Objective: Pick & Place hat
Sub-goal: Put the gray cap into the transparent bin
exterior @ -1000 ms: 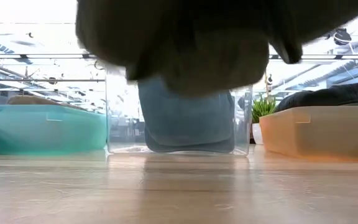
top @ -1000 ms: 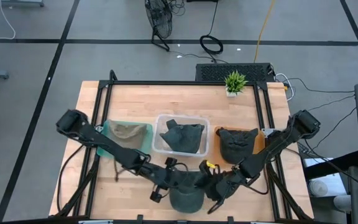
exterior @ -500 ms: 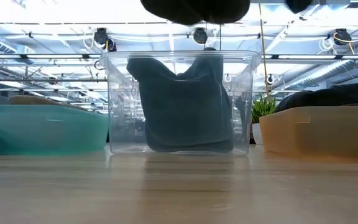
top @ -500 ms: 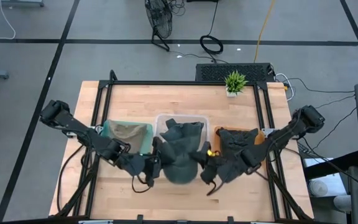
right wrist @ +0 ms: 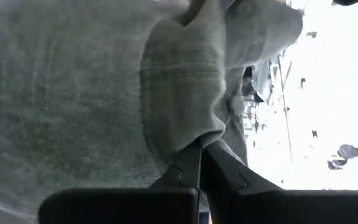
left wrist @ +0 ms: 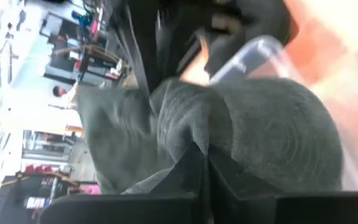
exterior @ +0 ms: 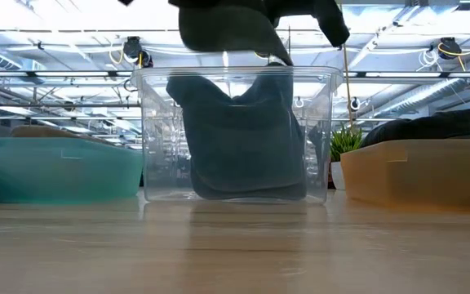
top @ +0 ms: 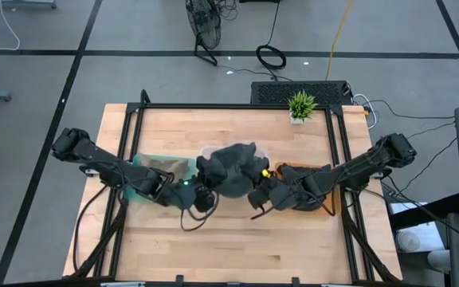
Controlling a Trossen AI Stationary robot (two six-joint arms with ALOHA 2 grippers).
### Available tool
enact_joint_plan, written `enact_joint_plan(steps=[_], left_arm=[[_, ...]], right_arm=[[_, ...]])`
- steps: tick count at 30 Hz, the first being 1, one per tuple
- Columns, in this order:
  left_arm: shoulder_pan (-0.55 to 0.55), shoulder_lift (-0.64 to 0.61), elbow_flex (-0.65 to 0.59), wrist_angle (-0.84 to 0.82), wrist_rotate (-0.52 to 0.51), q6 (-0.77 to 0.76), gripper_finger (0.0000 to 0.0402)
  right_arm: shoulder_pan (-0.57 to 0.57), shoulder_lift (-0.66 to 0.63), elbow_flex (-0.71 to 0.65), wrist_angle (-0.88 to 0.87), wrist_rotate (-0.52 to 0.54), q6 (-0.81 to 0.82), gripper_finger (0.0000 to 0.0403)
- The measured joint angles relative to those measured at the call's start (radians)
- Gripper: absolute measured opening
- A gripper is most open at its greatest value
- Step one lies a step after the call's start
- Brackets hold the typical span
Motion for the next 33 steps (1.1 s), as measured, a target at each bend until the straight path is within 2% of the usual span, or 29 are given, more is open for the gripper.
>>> enact_joint_plan(steps=[5,13,18,22,25,29,33], left_arm=[[0.044,0.002,0.0,-0.082,-0.004,-0.016,0.0022],[0.075,0.068,0.0,-0.12,-0.005,-0.028,0.001],[0.074,0.095,0.0,-0.104,-0.052,-0.016,0.0019],[0.073,0.092,0.0,-0.104,-0.053,-0.062,0.0006],[0.063,0.092,0.0,-0.104,-0.053,-0.085,0.0011],[0.04,0.092,0.0,-0.103,-0.067,-0.059,0.0026],[0.008,0.091,0.0,-0.085,-0.12,-0.034,0.0018]], right_arm=[[0.01,0.0,0.0,0.001,0.023,0.029,0.0],[0.033,0.002,-0.035,-0.001,-0.006,0.122,0.0],[0.016,0.002,-0.09,-0.003,0.017,0.112,0.0],[0.001,0.001,-0.123,-0.005,0.018,0.166,0.0],[-0.005,0.001,-0.139,-0.005,0.017,0.194,0.0],[-0.005,0.001,-0.146,0.001,0.016,0.188,0.0001],[-0.004,-0.016,-0.146,0.028,0.014,0.173,0.0001]])
